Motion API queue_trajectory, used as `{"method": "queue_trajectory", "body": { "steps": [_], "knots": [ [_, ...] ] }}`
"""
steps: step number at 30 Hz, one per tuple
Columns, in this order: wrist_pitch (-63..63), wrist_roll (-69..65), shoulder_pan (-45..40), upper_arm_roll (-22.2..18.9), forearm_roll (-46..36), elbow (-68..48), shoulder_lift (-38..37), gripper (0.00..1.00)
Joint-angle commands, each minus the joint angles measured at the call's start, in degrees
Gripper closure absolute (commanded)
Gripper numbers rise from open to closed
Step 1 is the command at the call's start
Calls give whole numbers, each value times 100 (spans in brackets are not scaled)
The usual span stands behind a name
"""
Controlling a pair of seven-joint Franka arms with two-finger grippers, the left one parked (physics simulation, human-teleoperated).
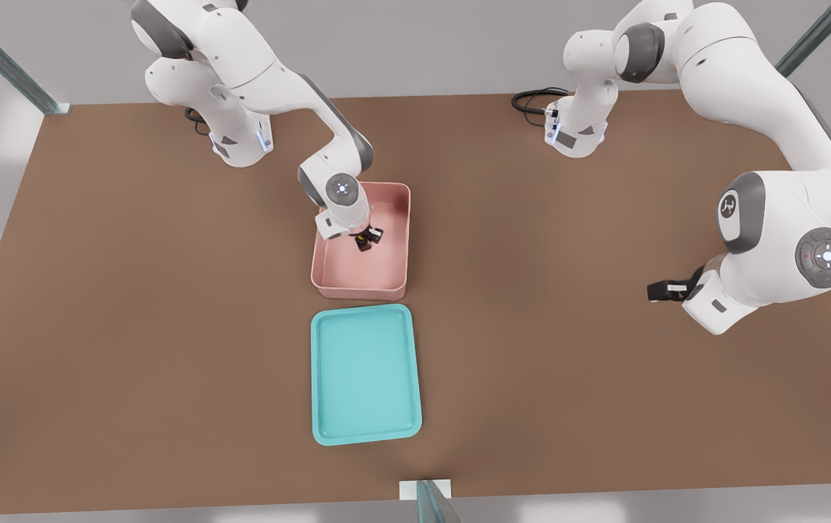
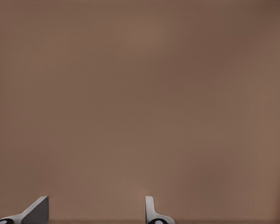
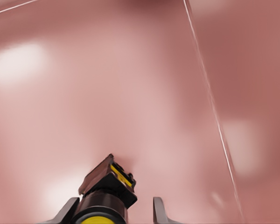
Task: The left arm remains still, and the right arm places the button from the box into the tray
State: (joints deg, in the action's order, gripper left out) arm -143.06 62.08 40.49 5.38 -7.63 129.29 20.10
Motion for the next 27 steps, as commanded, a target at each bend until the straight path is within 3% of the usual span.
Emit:
{"method": "queue_trajectory", "body": {
  "steps": [1,5,12,19,22,27],
  "knots": [
    [-11,384,12,-2,-2,-1,3,38],
    [-3,393,12,-2,-2,-1,12,56],
    [357,454,-15,-28,-2,-36,-480,56],
    [1755,498,-67,-713,148,-1239,-797,55],
    [1878,490,-199,-942,165,-1898,-481,55],
    [2511,411,-814,-977,280,-3911,855,55]
  ]
}}
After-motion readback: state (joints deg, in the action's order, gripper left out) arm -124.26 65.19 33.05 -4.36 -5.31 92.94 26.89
